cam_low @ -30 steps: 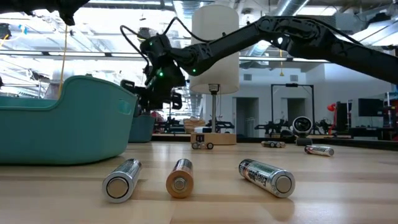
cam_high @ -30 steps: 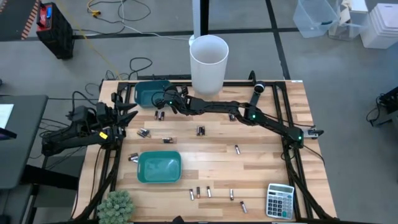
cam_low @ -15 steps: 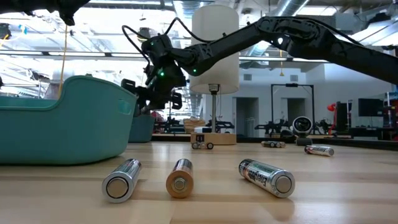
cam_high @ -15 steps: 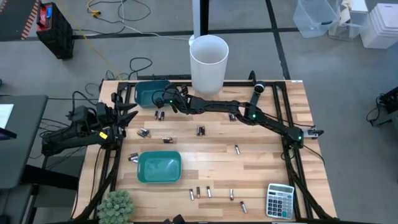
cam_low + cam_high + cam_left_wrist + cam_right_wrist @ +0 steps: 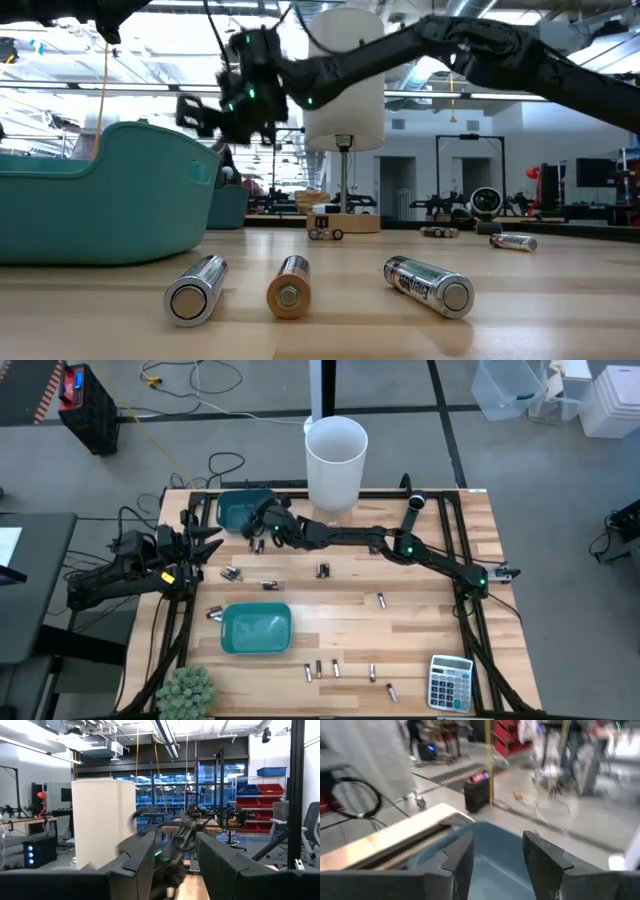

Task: Sort batteries
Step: Put the silver battery into the green bin

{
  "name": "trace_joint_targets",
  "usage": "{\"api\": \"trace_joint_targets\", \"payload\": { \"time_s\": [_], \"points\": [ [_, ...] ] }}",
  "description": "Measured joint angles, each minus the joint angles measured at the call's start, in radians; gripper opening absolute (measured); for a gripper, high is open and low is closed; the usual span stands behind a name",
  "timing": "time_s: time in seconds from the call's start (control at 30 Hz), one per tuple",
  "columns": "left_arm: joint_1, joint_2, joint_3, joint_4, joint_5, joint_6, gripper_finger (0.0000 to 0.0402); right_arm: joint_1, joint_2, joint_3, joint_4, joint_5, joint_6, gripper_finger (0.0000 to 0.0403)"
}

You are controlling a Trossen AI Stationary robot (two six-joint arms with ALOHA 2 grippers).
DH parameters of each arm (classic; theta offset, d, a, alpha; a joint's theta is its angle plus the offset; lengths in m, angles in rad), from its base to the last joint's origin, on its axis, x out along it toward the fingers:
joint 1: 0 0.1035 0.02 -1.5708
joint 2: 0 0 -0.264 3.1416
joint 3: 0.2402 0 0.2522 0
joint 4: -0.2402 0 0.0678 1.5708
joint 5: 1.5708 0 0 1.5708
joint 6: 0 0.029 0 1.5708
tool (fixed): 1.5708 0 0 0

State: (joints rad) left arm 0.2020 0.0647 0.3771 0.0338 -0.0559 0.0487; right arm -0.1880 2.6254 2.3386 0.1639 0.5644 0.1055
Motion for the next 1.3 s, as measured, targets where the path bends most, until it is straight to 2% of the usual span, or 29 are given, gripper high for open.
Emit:
{"api": "trace_joint_targets", "payload": {
  "time_s": [0.33,0.47,0.6,0.73,0.93,1.13,1.3],
  "points": [
    [0.0,0.0,0.0,-0.069,-0.032,-0.005,0.0137,0.1,-0.085,0.0,-0.205,-0.014,-0.259,0.0179],
    [0.0,0.0,0.0,-0.086,-0.06,-0.02,0.0137,0.127,-0.116,-0.001,-0.334,0.006,-0.272,0.0173],
    [0.0,0.0,0.0,-0.098,-0.08,-0.039,0.0137,0.127,-0.141,-0.008,-0.38,0.015,-0.273,0.0163],
    [0.0,0.0,0.0,-0.12,-0.102,-0.044,0.0137,0.135,-0.163,-0.008,-0.341,0.011,-0.295,0.0155],
    [0.0,0.0,0.0,-0.137,-0.112,-0.045,0.0137,0.15,-0.165,-0.008,-0.213,-0.098,-0.34,0.0147],
    [0.0,0.0,0.0,-0.155,-0.113,-0.039,0.0137,0.14,-0.165,-0.009,-0.201,-0.22,-0.307,0.0138],
    [0.0,0.0,0.0,-0.156,-0.113,-0.038,0.0137,0.145,-0.165,-0.009,-0.167,-0.254,-0.312,0.0125]
  ]
}}
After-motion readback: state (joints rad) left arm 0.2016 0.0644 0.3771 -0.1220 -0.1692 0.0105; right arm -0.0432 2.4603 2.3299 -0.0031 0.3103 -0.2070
